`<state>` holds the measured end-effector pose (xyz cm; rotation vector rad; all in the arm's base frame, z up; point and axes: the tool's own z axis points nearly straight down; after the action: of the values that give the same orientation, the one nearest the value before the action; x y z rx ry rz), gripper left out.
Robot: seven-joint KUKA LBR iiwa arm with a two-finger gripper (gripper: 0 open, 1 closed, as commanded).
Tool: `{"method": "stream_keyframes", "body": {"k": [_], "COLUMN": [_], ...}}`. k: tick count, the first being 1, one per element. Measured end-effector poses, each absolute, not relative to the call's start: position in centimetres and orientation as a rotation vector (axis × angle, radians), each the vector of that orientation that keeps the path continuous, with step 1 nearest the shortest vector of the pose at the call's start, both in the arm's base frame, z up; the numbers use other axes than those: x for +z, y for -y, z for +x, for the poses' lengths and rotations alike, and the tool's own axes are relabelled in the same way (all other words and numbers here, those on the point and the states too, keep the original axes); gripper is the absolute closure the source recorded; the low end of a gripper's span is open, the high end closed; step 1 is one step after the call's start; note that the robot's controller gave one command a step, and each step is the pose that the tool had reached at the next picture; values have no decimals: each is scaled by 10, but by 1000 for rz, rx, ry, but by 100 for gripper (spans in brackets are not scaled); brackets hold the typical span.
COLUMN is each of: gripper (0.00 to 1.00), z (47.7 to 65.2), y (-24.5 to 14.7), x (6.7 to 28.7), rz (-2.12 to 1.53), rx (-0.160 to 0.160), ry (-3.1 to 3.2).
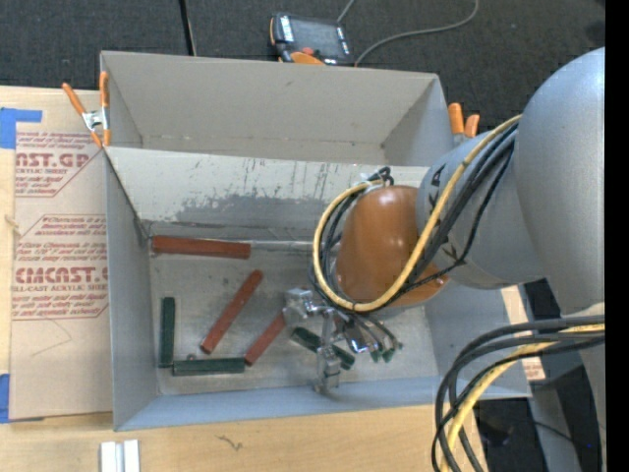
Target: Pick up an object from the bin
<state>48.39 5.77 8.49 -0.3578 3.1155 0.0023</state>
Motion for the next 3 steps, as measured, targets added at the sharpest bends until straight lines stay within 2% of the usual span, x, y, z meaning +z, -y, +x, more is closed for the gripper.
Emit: {"method": "stream_keyframes", "body": {"k": [1, 2, 3], "gripper": [0, 100, 100], "z": [523, 521, 539], "y": [4, 0, 7], "x": [69, 70, 184], "rz": [-284, -294, -252], "rx": [-4, 0, -2], "ry": [-3125, -3128, -3122]}}
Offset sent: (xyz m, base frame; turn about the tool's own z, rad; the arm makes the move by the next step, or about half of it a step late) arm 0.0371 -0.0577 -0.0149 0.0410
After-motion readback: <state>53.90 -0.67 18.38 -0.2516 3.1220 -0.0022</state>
